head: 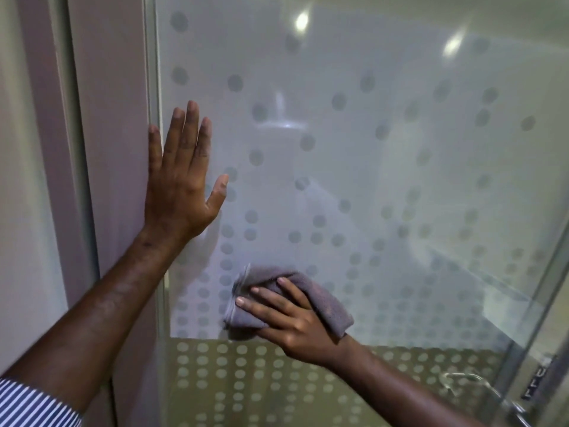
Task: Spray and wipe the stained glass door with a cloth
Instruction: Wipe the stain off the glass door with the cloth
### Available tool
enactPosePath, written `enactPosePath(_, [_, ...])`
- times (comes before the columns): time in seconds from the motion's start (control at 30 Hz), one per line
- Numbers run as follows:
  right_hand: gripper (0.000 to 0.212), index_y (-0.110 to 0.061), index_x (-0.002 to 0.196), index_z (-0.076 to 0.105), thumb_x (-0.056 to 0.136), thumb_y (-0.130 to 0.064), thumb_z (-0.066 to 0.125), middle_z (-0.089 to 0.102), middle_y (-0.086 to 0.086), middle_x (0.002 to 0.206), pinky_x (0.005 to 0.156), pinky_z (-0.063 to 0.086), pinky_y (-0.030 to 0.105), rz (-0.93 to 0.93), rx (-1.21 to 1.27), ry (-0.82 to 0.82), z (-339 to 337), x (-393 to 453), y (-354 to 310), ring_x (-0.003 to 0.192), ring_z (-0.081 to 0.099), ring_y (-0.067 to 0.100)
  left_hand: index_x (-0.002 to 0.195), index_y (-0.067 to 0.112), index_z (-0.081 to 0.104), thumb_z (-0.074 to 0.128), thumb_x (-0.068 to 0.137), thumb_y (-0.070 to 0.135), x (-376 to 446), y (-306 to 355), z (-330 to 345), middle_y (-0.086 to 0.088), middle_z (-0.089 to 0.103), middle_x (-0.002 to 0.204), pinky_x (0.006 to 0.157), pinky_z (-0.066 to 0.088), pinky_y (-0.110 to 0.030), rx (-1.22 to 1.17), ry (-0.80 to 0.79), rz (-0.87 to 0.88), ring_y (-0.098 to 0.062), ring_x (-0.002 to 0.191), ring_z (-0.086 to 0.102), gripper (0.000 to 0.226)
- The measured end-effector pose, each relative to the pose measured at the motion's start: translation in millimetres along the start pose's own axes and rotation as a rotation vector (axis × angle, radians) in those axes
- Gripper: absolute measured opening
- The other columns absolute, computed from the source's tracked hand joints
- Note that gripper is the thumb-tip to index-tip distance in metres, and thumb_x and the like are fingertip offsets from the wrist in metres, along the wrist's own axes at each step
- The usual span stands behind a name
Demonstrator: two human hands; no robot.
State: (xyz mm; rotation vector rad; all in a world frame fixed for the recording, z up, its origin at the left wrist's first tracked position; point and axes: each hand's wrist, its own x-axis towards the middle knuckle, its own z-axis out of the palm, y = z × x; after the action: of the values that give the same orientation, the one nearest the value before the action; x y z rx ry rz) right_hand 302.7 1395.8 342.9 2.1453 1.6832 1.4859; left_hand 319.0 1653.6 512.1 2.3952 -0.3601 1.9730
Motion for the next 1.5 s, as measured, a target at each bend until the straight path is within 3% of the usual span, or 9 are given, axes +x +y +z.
enactPosePath(0.23, [0.016, -0.016, 0.11, 0.075, 0.103, -0.012, 0.061, 0.047, 0.007, 0.158, 0.118, 0.034, 0.061, -0.041, -0.176, -0.046, -54, 7, 39, 0.151, 0.039, 0.03, 0.16, 0.005, 0.014, 0.048, 0.099, 0.039, 0, 1, -1, -0.023, 0.011, 0.168, 0.127, 0.003, -0.058, -0.002, 0.011, 0.005, -0.036, 0.158, 0.007, 0.078])
enactPosePath(0.53, [0.028, -0.012, 0.097, 0.081, 0.098, 0.007, 0.06, 0.058, 0.018, 0.146, 0.114, 0.037, 0.065, 0.506, -0.47, 0.453, -125, 44, 130, 0.14, 0.051, 0.043, 0.16, 0.004, 0.014, 0.049, 0.099, 0.037, 0, 6, -1, -0.025, 0.013, 0.167, 0.126, 0.006, -0.061, 0.018, 0.011, -0.018, -0.039, 0.157, 0.009, 0.078])
enactPosePath(0.7, [0.034, -0.022, 0.122, 0.077, 0.096, -0.007, 0.063, 0.051, 0.017, 0.152, 0.123, 0.026, 0.059, 0.301, -0.234, 0.233, -77, 49, 81, 0.147, 0.043, 0.039, 0.16, 0.003, 0.014, 0.05, 0.098, 0.036, 1, 6, 0, -0.025, 0.012, 0.167, 0.125, 0.006, -0.062, 0.017, 0.011, -0.014, -0.039, 0.157, 0.009, 0.079])
enactPosePath(0.87, [0.023, -0.021, 0.099, 0.08, 0.105, -0.016, 0.058, 0.055, 0.01, 0.152, 0.123, 0.029, 0.051, 0.16, -0.071, 0.091, -26, 20, 23, 0.149, 0.042, 0.028, 0.161, 0.005, 0.012, 0.047, 0.099, 0.038, 1, 4, 1, -0.023, 0.01, 0.168, 0.126, 0.005, -0.06, -0.007, 0.018, 0.0, -0.035, 0.158, 0.006, 0.078])
enactPosePath(1.0, [0.021, -0.017, 0.098, 0.077, 0.105, -0.014, 0.057, 0.051, 0.011, 0.155, 0.118, 0.034, 0.06, 0.173, -0.203, 0.061, -51, -1, 35, 0.149, 0.042, 0.032, 0.161, 0.006, 0.012, 0.046, 0.098, 0.039, 0, 2, 2, -0.021, 0.008, 0.169, 0.127, 0.003, -0.059, -0.035, 0.019, -0.002, -0.034, 0.158, 0.005, 0.079])
enactPosePath(1.23, [0.016, -0.011, 0.086, 0.074, 0.098, -0.006, 0.066, 0.042, 0.021, 0.156, 0.117, 0.026, 0.071, 0.537, -0.537, 0.293, -125, -43, 105, 0.146, 0.043, 0.044, 0.161, 0.007, 0.013, 0.044, 0.098, 0.04, -1, 3, 3, -0.019, 0.007, 0.169, 0.127, 0.004, -0.059, -0.045, 0.025, -0.007, -0.033, 0.158, 0.004, 0.078])
enactPosePath(1.37, [0.056, -0.02, 0.132, 0.069, 0.084, 0.008, 0.067, 0.042, 0.02, 0.16, 0.122, 0.02, 0.068, 0.989, -0.461, 0.662, -160, -68, 149, 0.15, 0.039, 0.036, 0.161, 0.007, 0.013, 0.044, 0.096, 0.038, -1, 5, 3, -0.019, 0.007, 0.169, 0.126, 0.003, -0.059, -0.052, 0.024, -0.019, -0.034, 0.158, 0.005, 0.078])
enactPosePath(1.43, [0.061, -0.018, 0.137, 0.063, 0.084, 0.011, 0.062, 0.047, 0.021, 0.156, 0.12, 0.024, 0.068, 1.005, -0.31, 0.798, -161, -60, 149, 0.147, 0.043, 0.038, 0.161, 0.006, 0.013, 0.044, 0.096, 0.037, 0, 6, 3, -0.02, 0.008, 0.169, 0.126, 0.002, -0.058, -0.057, 0.032, -0.02, -0.035, 0.158, 0.005, 0.078])
enactPosePath(1.5, [0.061, -0.014, 0.136, 0.062, 0.082, 0.013, 0.059, 0.047, 0.023, 0.154, 0.122, 0.024, 0.067, 0.908, -0.271, 0.726, -142, -46, 129, 0.144, 0.045, 0.042, 0.161, 0.005, 0.012, 0.043, 0.096, 0.037, 0, 6, 3, -0.02, 0.007, 0.169, 0.126, 0.001, -0.058, -0.065, 0.033, -0.017, -0.035, 0.158, 0.005, 0.079])
